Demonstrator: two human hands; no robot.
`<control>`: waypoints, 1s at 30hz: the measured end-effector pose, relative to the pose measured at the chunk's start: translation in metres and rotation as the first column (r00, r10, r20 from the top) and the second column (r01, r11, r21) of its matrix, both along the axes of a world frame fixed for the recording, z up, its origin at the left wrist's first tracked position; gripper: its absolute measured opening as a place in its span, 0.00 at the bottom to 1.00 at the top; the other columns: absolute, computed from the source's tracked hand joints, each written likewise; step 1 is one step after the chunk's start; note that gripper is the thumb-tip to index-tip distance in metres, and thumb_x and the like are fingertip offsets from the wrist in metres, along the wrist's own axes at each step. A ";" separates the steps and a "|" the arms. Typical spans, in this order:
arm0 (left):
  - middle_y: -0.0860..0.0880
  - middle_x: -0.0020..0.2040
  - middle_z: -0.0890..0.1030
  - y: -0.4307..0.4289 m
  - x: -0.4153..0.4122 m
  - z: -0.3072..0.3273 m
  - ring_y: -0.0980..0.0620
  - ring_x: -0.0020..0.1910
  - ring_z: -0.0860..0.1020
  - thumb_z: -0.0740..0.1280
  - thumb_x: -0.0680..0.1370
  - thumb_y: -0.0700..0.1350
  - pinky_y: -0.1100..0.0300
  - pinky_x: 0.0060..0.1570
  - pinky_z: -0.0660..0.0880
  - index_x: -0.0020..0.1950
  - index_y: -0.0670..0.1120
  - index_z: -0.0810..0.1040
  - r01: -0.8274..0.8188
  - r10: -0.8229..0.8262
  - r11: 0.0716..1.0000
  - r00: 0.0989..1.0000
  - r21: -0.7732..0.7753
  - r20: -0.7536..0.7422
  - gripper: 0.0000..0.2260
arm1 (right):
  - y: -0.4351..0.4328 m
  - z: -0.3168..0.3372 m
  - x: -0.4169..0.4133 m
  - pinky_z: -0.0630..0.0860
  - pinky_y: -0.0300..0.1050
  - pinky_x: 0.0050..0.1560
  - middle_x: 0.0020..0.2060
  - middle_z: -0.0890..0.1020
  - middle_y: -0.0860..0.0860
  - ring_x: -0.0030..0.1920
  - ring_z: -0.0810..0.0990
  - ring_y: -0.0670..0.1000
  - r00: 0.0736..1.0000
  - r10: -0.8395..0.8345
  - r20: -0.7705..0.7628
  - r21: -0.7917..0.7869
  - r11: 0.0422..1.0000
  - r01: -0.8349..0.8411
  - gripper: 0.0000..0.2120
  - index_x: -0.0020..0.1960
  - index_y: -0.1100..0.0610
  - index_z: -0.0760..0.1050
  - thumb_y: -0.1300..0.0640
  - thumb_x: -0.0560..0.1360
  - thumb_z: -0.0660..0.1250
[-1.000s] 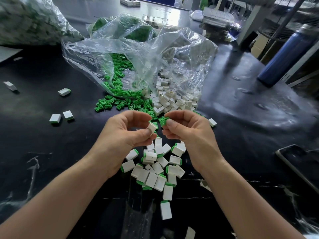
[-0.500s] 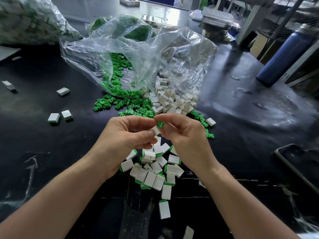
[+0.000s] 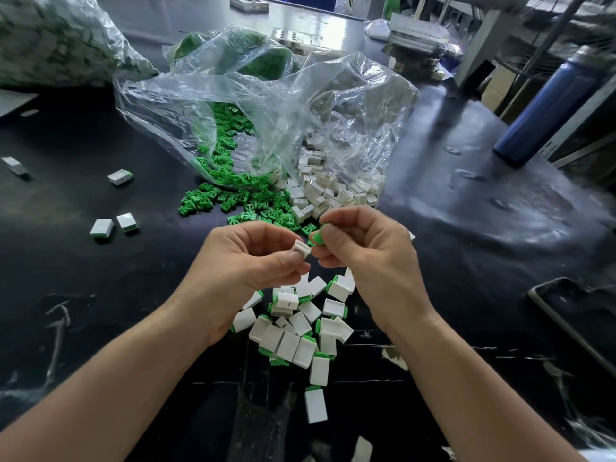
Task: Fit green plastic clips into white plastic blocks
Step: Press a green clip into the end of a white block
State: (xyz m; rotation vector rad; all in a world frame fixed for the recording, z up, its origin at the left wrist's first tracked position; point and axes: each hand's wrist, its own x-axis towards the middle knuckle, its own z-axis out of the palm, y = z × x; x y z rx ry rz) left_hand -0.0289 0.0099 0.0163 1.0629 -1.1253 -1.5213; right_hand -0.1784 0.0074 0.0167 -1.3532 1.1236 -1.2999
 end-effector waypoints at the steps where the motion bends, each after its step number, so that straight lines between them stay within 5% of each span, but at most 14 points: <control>1: 0.44 0.32 0.83 0.001 0.000 0.000 0.51 0.32 0.82 0.71 0.60 0.40 0.63 0.32 0.78 0.39 0.39 0.80 0.001 -0.001 1.000 1.000 -0.007 0.016 0.10 | 0.000 0.000 0.000 0.76 0.36 0.35 0.30 0.82 0.48 0.33 0.80 0.45 1.000 0.009 0.022 0.014 1.000 -0.009 0.08 0.41 0.53 0.77 0.66 0.72 0.67; 15: 0.43 0.32 0.83 0.004 -0.002 -0.001 0.52 0.30 0.81 0.72 0.65 0.37 0.64 0.31 0.78 0.40 0.39 0.81 -0.006 0.018 0.997 0.988 -0.075 0.152 0.06 | 0.003 -0.002 0.007 0.72 0.32 0.32 0.27 0.80 0.44 0.29 0.77 0.40 0.999 0.025 -0.031 0.016 1.000 -0.025 0.09 0.37 0.52 0.78 0.65 0.70 0.70; 26: 0.45 0.30 0.82 0.004 -0.004 -0.005 0.52 0.29 0.80 0.70 0.68 0.33 0.63 0.30 0.78 0.40 0.38 0.79 -0.066 0.073 0.994 0.994 -0.083 0.084 0.03 | 0.004 -0.004 0.009 0.77 0.35 0.44 0.32 0.81 0.40 0.38 0.80 0.40 0.986 0.047 -0.162 -0.082 0.995 -0.061 0.13 0.40 0.48 0.78 0.67 0.72 0.68; 30: 0.45 0.29 0.81 0.004 -0.004 -0.005 0.52 0.29 0.80 0.69 0.67 0.34 0.63 0.30 0.78 0.41 0.37 0.79 -0.078 0.083 0.993 0.995 -0.091 0.048 0.05 | 0.004 -0.003 0.008 0.77 0.34 0.42 0.32 0.81 0.42 0.36 0.81 0.40 0.988 0.047 -0.145 -0.076 0.995 -0.058 0.14 0.40 0.48 0.78 0.68 0.71 0.68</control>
